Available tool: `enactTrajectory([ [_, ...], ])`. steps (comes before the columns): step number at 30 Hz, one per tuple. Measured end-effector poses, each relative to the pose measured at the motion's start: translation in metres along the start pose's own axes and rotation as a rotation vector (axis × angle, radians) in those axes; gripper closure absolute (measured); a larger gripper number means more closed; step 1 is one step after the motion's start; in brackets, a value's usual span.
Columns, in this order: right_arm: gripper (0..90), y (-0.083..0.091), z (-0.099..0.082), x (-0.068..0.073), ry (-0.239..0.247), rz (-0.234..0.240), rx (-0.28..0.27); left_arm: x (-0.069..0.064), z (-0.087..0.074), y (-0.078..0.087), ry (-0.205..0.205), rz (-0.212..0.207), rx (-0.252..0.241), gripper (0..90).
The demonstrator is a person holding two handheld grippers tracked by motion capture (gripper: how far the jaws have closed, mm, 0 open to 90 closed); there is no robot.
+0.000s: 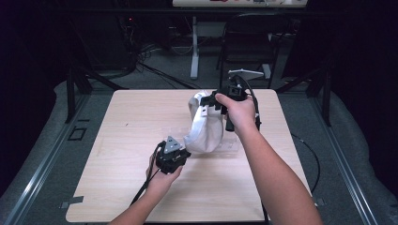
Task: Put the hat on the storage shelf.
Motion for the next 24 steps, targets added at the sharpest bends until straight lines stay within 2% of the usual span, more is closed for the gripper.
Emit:
enactTrajectory([
  [8,82.1,0.002,0.003,-0.007,-0.014,0.003,-0.012,-0.002,-0.003,0.004,0.018,-0.003,-0.008,67.4],
  [14,81.2,0.005,0.003,-0.008,-0.017,0.001,-0.011,-0.003,-0.003,0.014,0.021,-0.008,-0.027,61.6],
  [19,80.0,0.007,0.000,-0.009,-0.002,-0.010,0.004,-0.003,-0.005,0.027,0.023,-0.022,-0.032,58.1],
  [24,77.4,0.012,0.000,-0.011,0.014,-0.018,0.017,0.007,-0.014,0.048,0.046,-0.011,-0.040,56.9],
])
Point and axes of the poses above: each handheld gripper's, and its own axes: y roughly backward along the jaws, z roughly out of its top, x roughly to its left, the point moved 10 cm from there along -y, roughly forward along the jaws, and after that the axes turned 14 degrees about -x, right-handed, at the moved point
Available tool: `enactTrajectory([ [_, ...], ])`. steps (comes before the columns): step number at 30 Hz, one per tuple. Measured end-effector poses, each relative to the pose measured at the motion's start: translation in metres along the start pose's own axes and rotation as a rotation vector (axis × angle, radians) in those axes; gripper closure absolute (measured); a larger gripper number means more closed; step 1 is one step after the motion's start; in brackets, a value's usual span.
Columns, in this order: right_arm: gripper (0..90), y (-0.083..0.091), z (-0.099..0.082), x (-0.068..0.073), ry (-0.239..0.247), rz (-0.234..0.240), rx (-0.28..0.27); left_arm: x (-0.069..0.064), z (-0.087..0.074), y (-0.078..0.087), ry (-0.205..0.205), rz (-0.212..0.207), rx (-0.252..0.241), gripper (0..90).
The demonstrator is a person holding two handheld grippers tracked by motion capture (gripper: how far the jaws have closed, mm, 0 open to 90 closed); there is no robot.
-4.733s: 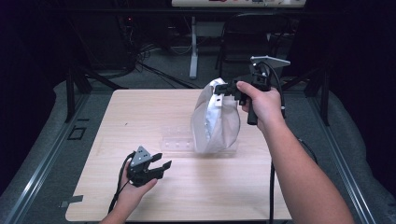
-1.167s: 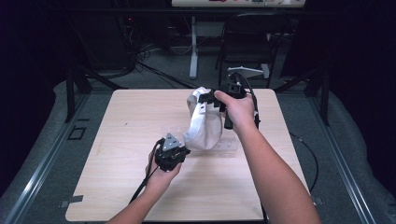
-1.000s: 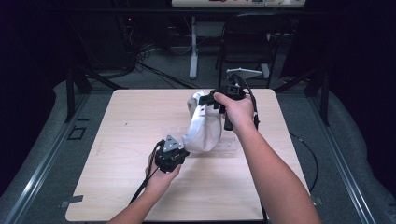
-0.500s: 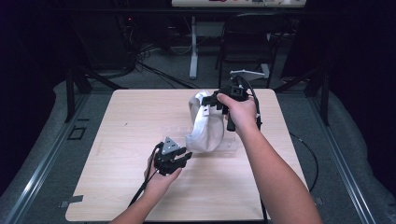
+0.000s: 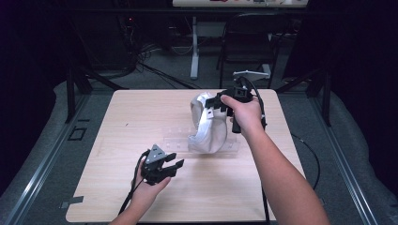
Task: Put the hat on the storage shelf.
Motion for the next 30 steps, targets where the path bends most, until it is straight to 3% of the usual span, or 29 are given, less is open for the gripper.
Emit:
enactTrajectory([
  [5,74.5,0.006,0.001,0.000,0.015,-0.014,-0.004,0.020,-0.005,0.016,0.021,0.032,-0.013,55.2],
  [13,69.9,0.019,0.000,0.000,0.057,-0.031,-0.005,0.045,-0.010,0.025,0.071,0.086,-0.028,54.1],
  [24,64.2,0.041,-0.007,-0.012,0.132,-0.060,-0.019,0.054,-0.016,0.032,0.089,0.107,-0.018,53.4],
  [30,62.8,0.052,-0.017,-0.018,0.167,-0.041,-0.023,0.056,-0.019,0.042,0.089,0.113,-0.013,53.1],
])
Point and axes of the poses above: each handheld gripper's, and its own axes: y roughly backward along the jaws, z roughly out of its top, x roughly to its left, the point moved 10 cm from there along -y, roughly forward along the jaws, and after that the axes turned 14 degrees about -x, right-handed, at the moved point
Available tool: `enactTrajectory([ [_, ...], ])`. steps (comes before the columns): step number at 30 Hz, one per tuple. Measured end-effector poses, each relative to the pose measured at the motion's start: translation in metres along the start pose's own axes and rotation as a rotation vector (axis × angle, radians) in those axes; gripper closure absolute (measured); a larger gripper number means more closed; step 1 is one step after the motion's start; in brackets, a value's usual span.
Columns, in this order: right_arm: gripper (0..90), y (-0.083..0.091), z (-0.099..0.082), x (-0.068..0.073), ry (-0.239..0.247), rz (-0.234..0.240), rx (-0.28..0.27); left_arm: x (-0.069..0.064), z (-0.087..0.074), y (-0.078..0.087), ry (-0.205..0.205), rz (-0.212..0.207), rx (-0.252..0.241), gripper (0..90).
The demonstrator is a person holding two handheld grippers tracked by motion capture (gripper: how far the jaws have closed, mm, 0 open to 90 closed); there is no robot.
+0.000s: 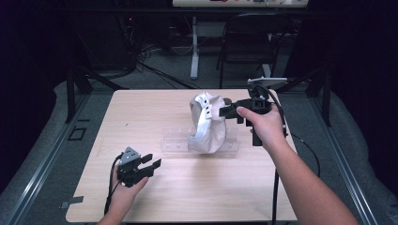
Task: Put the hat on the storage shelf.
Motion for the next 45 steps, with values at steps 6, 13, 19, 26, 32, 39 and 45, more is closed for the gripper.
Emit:
enactTrajectory([
  [6,62.7,0.009,-0.015,-0.005,0.017,0.018,-0.005,0.003,-0.004,0.008,0.000,0.002,0.008,52.3],
  [13,58.9,0.015,-0.033,-0.005,0.063,0.047,-0.018,0.009,-0.005,0.008,0.009,0.011,0.004,50.8],
  [19,58.5,0.012,-0.052,-0.008,0.062,0.091,-0.012,0.010,-0.010,0.004,-0.012,0.014,0.024,49.3],
  [26,57.6,0.010,-0.072,-0.016,0.090,0.115,-0.005,0.010,-0.012,0.002,-0.014,0.017,0.030,47.7],
  [32,57.1,0.008,-0.091,-0.025,0.118,0.116,-0.021,0.010,-0.013,0.001,-0.017,0.023,0.032,47.2],
  [39,56.3,0.009,-0.103,-0.036,0.162,0.085,-0.047,0.013,-0.013,0.002,-0.024,0.040,0.030,45.6],
  [45,54.6,0.013,-0.107,-0.050,0.157,0.054,-0.099,0.015,-0.013,0.002,-0.019,0.047,0.033,45.3],
])
Point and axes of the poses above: each handheld gripper's, and its own axes: y roughly backward along the jaws, z roughly out of its top, x roughly to its left, the point moved 10 cm from there along -y, roughly forward along the jaws, and after that the axes turned 14 degrees about -x, right-handed, at the moved point
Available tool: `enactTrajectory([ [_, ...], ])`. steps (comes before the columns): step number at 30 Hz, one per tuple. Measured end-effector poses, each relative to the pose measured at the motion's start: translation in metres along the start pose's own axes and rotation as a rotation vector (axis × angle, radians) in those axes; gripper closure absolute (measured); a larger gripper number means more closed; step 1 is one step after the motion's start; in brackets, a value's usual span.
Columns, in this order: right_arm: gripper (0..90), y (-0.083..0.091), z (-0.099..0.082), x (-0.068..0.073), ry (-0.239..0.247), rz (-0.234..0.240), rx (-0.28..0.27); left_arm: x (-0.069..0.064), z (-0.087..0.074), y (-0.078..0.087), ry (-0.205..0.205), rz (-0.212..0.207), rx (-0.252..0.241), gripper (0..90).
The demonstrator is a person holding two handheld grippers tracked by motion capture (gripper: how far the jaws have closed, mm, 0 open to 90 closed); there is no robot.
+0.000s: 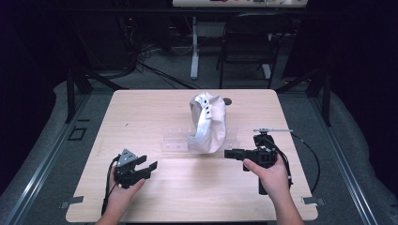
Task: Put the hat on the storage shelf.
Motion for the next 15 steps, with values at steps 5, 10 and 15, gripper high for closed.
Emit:
enactTrajectory([
  [5,53.2,0.003,-0.004,-0.013,-0.003,-0.018,-0.011,-0.003,-0.001,-0.001,-0.019,-0.009,0.009,45.4],
  [10,51.9,0.008,-0.005,-0.020,-0.003,-0.028,-0.056,-0.008,-0.002,-0.004,-0.033,-0.022,0.013,45.5],
  [15,50.0,0.009,-0.008,-0.028,0.007,-0.035,-0.068,-0.017,0.002,-0.007,-0.075,-0.047,0.011,47.0],
])
Point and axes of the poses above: each handheld gripper's, and its own axes: y roughly backward along the jaws, z roughly out of its top, x roughly to its left, the point moved 10 cm from there along -y, roughly forward along the jaws, and after that the axes turned 14 degrees about -x, right-handed, at the moved point
